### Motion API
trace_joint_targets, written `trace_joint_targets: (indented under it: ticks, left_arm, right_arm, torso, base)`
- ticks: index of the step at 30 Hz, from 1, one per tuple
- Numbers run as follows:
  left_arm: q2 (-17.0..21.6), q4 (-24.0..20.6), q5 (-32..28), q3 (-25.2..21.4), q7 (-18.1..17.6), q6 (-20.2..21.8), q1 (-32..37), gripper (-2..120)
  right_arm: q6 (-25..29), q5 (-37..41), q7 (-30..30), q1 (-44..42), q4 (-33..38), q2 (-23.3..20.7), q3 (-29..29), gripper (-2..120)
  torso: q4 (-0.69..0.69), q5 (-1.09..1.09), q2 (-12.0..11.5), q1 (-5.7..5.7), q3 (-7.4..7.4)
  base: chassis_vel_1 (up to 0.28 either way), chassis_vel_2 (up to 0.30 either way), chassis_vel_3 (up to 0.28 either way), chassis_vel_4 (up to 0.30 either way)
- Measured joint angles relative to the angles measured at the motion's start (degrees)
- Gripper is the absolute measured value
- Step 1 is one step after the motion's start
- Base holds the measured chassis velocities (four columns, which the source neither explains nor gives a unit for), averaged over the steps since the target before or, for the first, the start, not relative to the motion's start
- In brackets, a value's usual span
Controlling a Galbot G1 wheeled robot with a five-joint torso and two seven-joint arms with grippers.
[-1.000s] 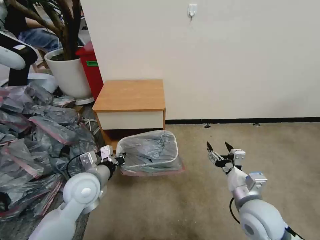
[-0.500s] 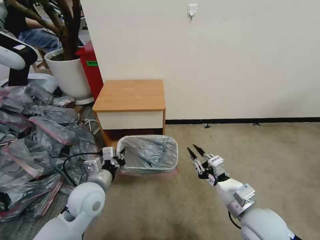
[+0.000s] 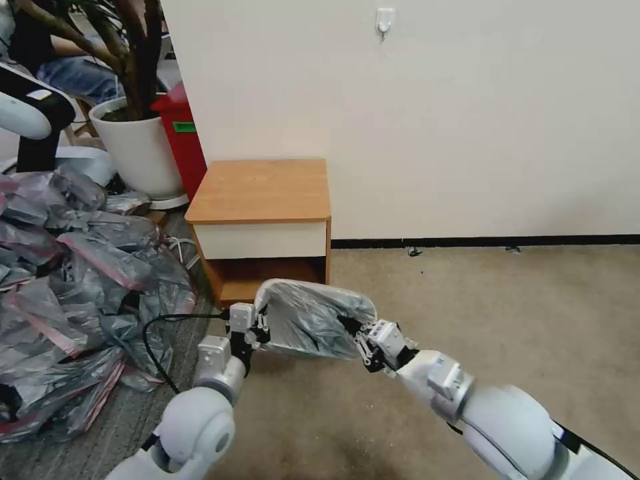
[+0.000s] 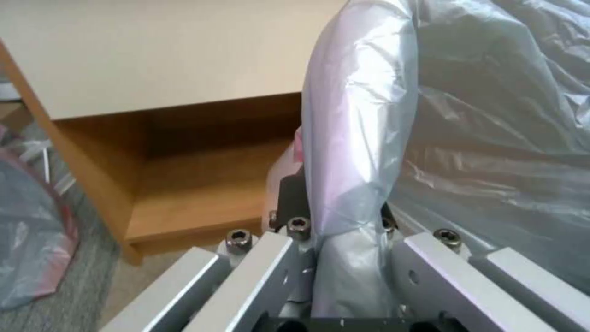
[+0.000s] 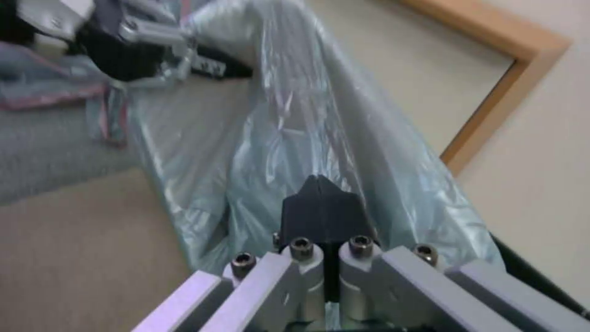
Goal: Pick up the garbage bag from the table and place it over the trash can.
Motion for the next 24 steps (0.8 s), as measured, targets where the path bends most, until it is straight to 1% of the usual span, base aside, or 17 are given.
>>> trace_joint_targets:
  ticks: [2,3,4,7,8,11,12,16,24]
  left_arm:
    - [-0.3,0.5,1.2,0.7,0.2,-0.4,-0.1,2]
    - [-0.3,0.5,1.2,0.7,0.2,-0.4,-0.1,2]
    - [-0.8,1.0,2.2,1.5,0.2,-0.7,-0.4,2]
    - [-1.4,1.6,3.0,2.6,0.2,-0.9,-1.0,2]
    - [-1.4,1.6,3.0,2.6,0.2,-0.9,-1.0,2]
    - [-1.9,2.3,3.7,3.6,0.2,-1.0,-2.1,2]
    - [-2.0,2.5,3.9,3.9,0.2,-1.0,-2.3,2]
    - [-2.0,2.9,4.1,4.7,0.2,-1.1,-2.8,2]
    - [-1.4,3.2,4.1,5.6,0.1,-1.2,-3.7,2]
  right_arm:
    - [-2.6,0.1,0.0,1.5,-0.4,0.0,-1.1,0]
    - [-2.6,0.1,0.0,1.5,-0.4,0.0,-1.1,0]
    - [-5.1,0.2,-0.3,2.9,-0.5,0.0,-1.9,0]
    - [-10.3,0.2,-1.4,4.8,-0.6,0.5,-3.2,0]
    - [-10.3,0.2,-1.4,4.8,-0.6,0.5,-3.2,0]
    - [-16.2,-0.3,-3.9,6.9,-0.6,1.2,-4.3,0]
    - [-17.1,-0.5,-4.3,7.6,-0.8,1.3,-4.7,0]
    - [-18.0,-2.5,-5.7,9.4,-2.3,1.7,-5.5,0]
    - [-17.9,-4.3,-6.5,10.9,-3.9,1.6,-6.2,0]
  torso:
    - [0.00,0.00,0.0,0.00,0.00]
    - [0.00,0.00,0.0,0.00,0.00]
    - [0.00,0.00,0.0,0.00,0.00]
    - [0.00,0.00,0.0,0.00,0.00]
    - [0.00,0.00,0.0,0.00,0.00]
    - [0.00,0.00,0.0,0.00,0.00]
    - [-0.01,-0.01,0.0,0.00,0.00]
    - [0.00,0.00,0.0,0.00,0.00]
    - [0.00,-0.01,0.0,0.00,0.00]
  base:
    - [0.000,0.000,0.000,0.000]
    - [0.000,0.000,0.000,0.000]
    - [0.000,0.000,0.000,0.000]
    - [0.000,0.000,0.000,0.000]
    - [0.000,0.000,0.000,0.000]
    - [0.000,0.000,0.000,0.000]
    - [0.000,0.000,0.000,0.000]
    - [0.000,0.000,0.000,0.000]
    - [0.000,0.000,0.000,0.000]
